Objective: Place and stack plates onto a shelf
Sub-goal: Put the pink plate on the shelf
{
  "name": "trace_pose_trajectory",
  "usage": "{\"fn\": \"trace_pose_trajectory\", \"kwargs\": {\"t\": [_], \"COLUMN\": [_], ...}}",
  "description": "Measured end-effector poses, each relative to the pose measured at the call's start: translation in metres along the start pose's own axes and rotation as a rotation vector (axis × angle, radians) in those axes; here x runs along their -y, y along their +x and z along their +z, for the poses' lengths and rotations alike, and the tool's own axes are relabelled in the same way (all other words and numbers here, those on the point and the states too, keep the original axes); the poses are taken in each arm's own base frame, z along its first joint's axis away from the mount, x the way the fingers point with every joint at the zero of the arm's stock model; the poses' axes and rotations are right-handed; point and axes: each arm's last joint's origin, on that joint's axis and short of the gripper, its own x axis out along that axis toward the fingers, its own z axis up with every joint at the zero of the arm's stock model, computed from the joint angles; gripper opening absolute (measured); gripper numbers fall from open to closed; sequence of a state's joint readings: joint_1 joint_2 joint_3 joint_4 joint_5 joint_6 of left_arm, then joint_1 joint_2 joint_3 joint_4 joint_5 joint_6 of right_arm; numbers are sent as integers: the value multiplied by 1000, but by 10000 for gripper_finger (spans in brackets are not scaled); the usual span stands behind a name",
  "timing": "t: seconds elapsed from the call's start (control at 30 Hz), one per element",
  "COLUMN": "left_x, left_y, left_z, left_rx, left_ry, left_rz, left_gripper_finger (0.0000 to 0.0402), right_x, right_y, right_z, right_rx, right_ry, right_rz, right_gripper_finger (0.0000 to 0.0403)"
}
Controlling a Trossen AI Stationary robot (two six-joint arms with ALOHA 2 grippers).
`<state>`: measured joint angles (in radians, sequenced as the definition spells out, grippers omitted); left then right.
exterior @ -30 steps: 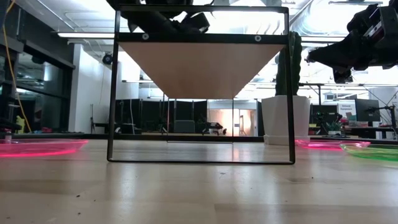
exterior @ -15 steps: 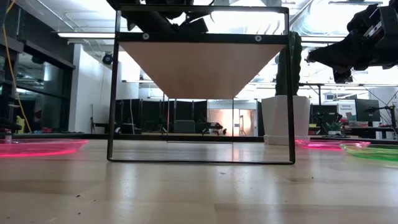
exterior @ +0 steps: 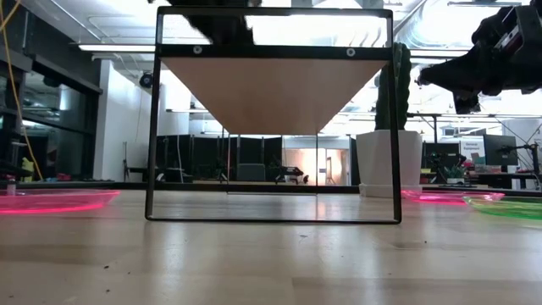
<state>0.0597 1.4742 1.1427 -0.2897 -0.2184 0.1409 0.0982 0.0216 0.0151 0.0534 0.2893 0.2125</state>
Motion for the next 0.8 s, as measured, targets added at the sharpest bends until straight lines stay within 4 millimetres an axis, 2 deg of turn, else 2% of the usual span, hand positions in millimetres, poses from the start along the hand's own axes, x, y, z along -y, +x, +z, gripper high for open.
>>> {"fn": "trace_pose_trajectory", "kwargs": {"t": [0.17, 0.3, 0.43, 0.5, 0.63, 0.8], "left_x": [13, 21, 20, 17, 11, 9], "left_y": [-32, -39, -47, -52, -66, -75], "left_z": [3, -21, -47, -58, -65, -66], "left_rx": [193, 349, 485, 502, 535, 552], "left_ry": [-11, -40, -113, -132, -148, -151], "left_rz": [-61, -67, -57, -44, -26, -26], "left_gripper_finger": [0, 0, 0, 0, 0, 0], "right_x": [-1, -2, -3, -3, -5, -10], "right_y": [1, 3, 6, 8, 13, 31], "right_z": [3, 3, 10, 12, 18, 15], "right_rx": [24, 15, -30, -112, -333, -590], "right_ry": [50, 54, 29, -7, -5, 2], "right_rz": [15, 5, -49, -86, -196, -306], "right_gripper_finger": [0, 10, 56, 85, 132, 147]}}
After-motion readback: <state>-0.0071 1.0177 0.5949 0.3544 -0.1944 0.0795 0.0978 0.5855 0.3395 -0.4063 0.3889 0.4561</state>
